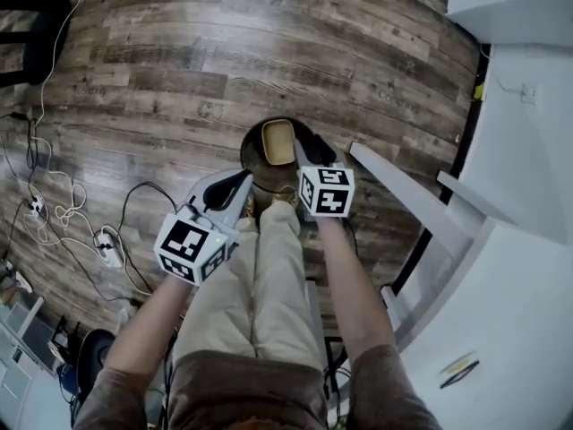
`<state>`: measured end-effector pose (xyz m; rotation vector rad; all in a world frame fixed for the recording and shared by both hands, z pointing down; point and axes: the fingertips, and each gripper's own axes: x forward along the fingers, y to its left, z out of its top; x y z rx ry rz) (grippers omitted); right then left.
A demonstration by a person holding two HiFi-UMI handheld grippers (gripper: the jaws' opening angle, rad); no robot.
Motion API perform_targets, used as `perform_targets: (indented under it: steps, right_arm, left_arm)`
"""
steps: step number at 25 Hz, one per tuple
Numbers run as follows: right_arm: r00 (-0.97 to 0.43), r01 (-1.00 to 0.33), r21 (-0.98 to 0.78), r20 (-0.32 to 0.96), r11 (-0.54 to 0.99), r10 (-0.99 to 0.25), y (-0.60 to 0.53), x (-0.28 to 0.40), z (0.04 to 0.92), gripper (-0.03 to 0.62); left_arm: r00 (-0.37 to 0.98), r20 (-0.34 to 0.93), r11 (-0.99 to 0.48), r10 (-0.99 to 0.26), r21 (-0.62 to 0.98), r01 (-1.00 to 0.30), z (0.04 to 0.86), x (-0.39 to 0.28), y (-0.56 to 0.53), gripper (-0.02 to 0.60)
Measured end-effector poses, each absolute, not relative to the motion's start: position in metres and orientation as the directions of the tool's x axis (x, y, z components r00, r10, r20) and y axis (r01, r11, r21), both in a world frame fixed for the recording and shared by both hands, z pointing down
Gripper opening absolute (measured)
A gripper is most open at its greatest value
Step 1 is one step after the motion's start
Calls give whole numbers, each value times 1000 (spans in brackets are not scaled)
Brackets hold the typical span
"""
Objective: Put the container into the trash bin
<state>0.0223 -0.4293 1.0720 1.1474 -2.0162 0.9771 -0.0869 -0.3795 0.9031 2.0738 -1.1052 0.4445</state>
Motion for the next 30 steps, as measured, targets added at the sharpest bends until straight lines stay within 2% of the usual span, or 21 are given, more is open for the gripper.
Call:
perform_targets:
  steps: [14,21,30]
  right_arm:
    - [-518,-845,-265,621,465,-588,-483,43,793,181]
    - [-543,-835,-250,521,491,-658,-469,49,663,180]
    - [-567,-823,-300,388,483,-726,-420,47,540,179]
  left_arm:
    - [593,468,-416,-655,431,-800,687,-79,-399,3]
    - [646,400,-520,-650,386,-762,577,-64,-382,3]
    - [701,329,-616,-633,333,-713,480,-57,-349,3]
